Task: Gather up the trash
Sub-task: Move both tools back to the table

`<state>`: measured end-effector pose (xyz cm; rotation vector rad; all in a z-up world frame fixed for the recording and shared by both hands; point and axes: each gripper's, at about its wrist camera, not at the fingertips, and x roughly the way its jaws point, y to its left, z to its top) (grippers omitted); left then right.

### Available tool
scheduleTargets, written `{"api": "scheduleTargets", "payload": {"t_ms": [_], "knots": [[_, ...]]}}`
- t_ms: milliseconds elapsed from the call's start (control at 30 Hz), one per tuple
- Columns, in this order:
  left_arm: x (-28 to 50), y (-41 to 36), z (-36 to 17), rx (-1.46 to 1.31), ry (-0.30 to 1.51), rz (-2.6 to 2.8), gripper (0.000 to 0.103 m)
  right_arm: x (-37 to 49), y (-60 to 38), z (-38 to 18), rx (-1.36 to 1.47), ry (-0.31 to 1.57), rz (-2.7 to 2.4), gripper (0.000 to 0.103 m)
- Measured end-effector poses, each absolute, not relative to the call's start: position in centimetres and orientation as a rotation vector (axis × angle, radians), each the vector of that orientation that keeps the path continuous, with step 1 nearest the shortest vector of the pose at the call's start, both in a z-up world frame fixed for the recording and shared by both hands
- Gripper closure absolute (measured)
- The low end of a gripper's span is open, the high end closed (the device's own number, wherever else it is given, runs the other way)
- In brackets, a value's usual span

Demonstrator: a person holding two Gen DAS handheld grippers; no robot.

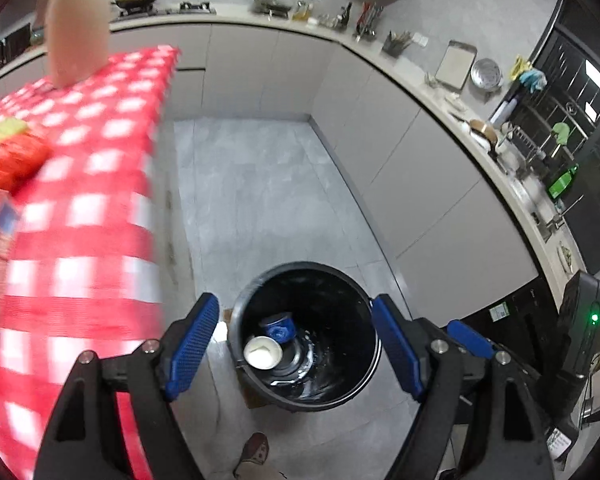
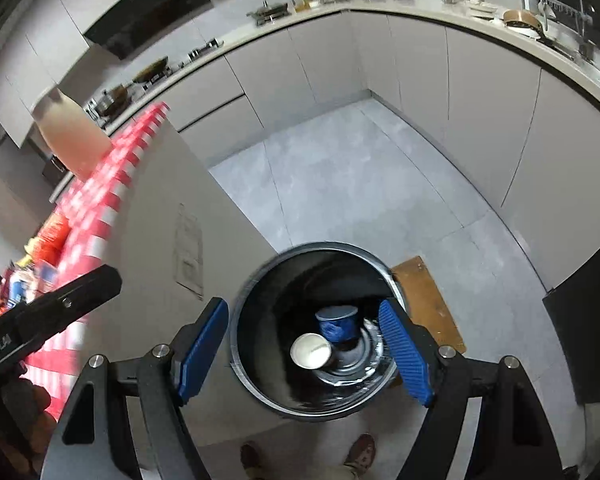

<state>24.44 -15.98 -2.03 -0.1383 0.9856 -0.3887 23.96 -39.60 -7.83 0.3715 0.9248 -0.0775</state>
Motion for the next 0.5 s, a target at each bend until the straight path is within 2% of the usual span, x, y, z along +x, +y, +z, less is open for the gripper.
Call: {"api": "scheduleTargets", "payload": {"t_ms": [500], "knots": [[22.5,2.0,0.4,-0.16,0.895,-0.172,0.023,24.1,-20.1,-2.5,0.31,0.864,0.109,0.023]]}}
